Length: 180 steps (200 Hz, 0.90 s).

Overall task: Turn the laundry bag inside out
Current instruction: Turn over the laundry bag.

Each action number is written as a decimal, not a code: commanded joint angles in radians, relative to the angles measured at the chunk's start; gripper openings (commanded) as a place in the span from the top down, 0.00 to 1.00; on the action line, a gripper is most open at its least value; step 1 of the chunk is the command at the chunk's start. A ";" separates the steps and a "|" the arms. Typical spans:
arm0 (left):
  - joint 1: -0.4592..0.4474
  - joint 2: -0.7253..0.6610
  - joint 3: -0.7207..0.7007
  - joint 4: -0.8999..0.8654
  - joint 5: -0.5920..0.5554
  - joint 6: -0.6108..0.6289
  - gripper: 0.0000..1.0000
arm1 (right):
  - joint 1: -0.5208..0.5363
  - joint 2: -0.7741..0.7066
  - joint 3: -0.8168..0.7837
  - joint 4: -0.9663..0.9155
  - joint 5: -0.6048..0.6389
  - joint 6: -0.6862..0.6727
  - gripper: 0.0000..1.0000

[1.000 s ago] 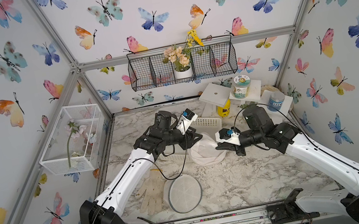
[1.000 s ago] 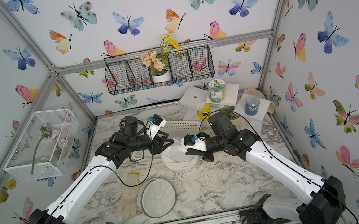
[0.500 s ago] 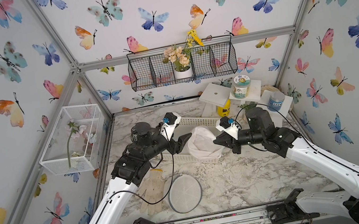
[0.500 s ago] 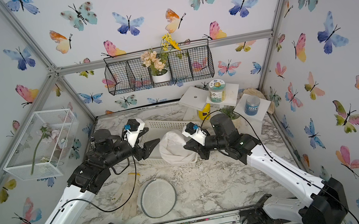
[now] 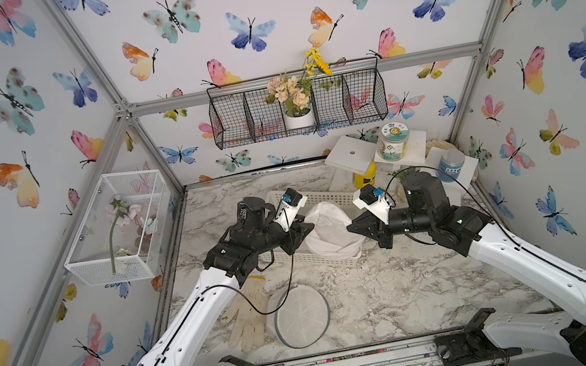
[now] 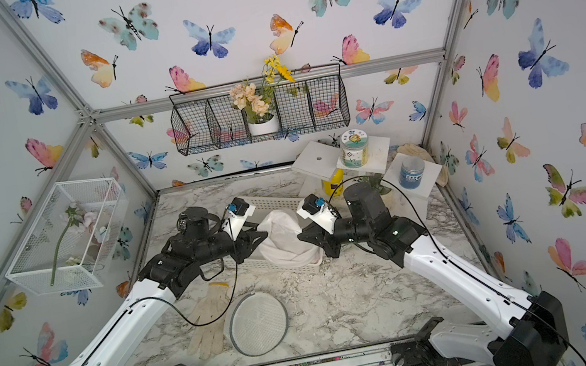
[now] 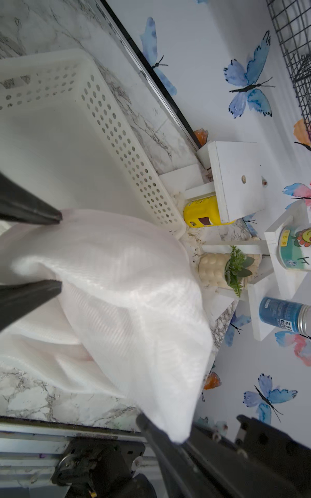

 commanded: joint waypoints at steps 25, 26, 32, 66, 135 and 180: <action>0.009 -0.009 0.077 0.008 0.014 -0.010 1.00 | 0.005 -0.006 0.035 -0.076 0.051 -0.051 0.97; 0.009 -0.009 0.080 0.010 0.017 -0.012 1.00 | 0.005 -0.005 0.035 -0.081 0.052 -0.054 0.98; 0.009 -0.011 0.098 0.021 0.038 -0.023 1.00 | 0.005 0.007 0.042 -0.107 0.048 -0.071 0.97; 0.009 0.011 0.169 0.089 0.116 -0.075 1.00 | 0.007 0.064 0.092 -0.212 -0.058 -0.156 0.97; 0.016 0.239 0.254 -0.080 -0.041 -0.077 0.93 | 0.008 -0.025 0.082 -0.065 -0.129 -0.152 0.97; 0.017 0.182 0.142 -0.057 -0.068 -0.095 0.54 | 0.007 -0.085 0.040 0.052 -0.016 -0.063 0.97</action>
